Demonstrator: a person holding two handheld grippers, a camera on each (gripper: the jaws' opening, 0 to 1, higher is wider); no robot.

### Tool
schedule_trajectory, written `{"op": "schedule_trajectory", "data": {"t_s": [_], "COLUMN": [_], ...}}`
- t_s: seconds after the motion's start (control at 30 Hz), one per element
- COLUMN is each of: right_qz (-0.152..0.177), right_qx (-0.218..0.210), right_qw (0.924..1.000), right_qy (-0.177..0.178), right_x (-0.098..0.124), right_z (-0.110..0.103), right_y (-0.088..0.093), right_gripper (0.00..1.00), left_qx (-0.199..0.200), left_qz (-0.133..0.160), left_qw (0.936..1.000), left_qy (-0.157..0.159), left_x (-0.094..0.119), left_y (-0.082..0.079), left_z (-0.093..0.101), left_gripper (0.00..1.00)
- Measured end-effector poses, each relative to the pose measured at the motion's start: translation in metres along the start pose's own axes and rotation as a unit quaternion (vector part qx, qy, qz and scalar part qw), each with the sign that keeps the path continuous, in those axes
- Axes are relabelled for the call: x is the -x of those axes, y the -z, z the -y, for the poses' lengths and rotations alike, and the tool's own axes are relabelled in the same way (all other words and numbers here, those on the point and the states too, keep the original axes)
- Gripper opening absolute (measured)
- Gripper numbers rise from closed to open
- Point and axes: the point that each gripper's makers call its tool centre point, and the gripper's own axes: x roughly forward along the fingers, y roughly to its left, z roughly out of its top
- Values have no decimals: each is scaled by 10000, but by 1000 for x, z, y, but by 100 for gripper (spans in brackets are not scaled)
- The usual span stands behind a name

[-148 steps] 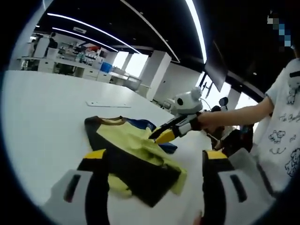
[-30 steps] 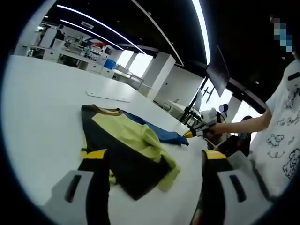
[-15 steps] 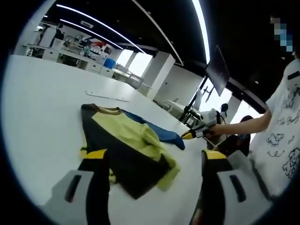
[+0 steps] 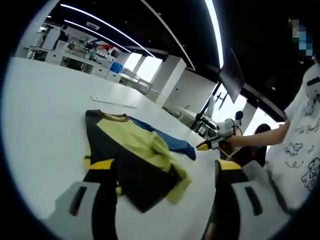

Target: Fold the garment on the visible template until the final outline fits inside the template.

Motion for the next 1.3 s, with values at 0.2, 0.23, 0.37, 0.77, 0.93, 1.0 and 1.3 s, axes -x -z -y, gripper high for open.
{"op": "schedule_trajectory", "data": {"t_s": [0.2, 0.23, 0.37, 0.77, 0.93, 1.0, 1.3], "right_qz": [-55, -51, 0, -93, -104, -114, -200], "right_qx": [-139, -173, -286, 7, 109, 133, 232], "right_qw": [9999, 9998, 9995, 9996, 9993, 9992, 9985], "right_qy": [41, 51, 129, 281, 347, 364, 462], "right_x": [-15, -17, -23, -30, -31, -30, -14], "right_z": [4, 5, 8, 3, 5, 0, 14], "right_y": [6, 6, 4, 7, 7, 7, 13], "right_gripper": [10, 10, 9, 3, 0, 0, 0], "left_qx": [-13, -9, -5, 13, 9, 16, 10], "left_qz": [18, 18, 20, 36, 24, 29, 35], "left_qw": [10000, 10000, 10000, 9999, 9999, 9999, 9999], "left_qy": [-5, -7, -40, -127, -119, -116, -113], "left_x": [1, 1, 5, 9, 9, 8, 7], "left_y": [-2, -2, -2, -1, -1, -1, -1], "left_z": [0, 0, 0, -3, -4, -4, -3], "left_gripper": [78, 78, 78, 77, 77, 77, 77]}}
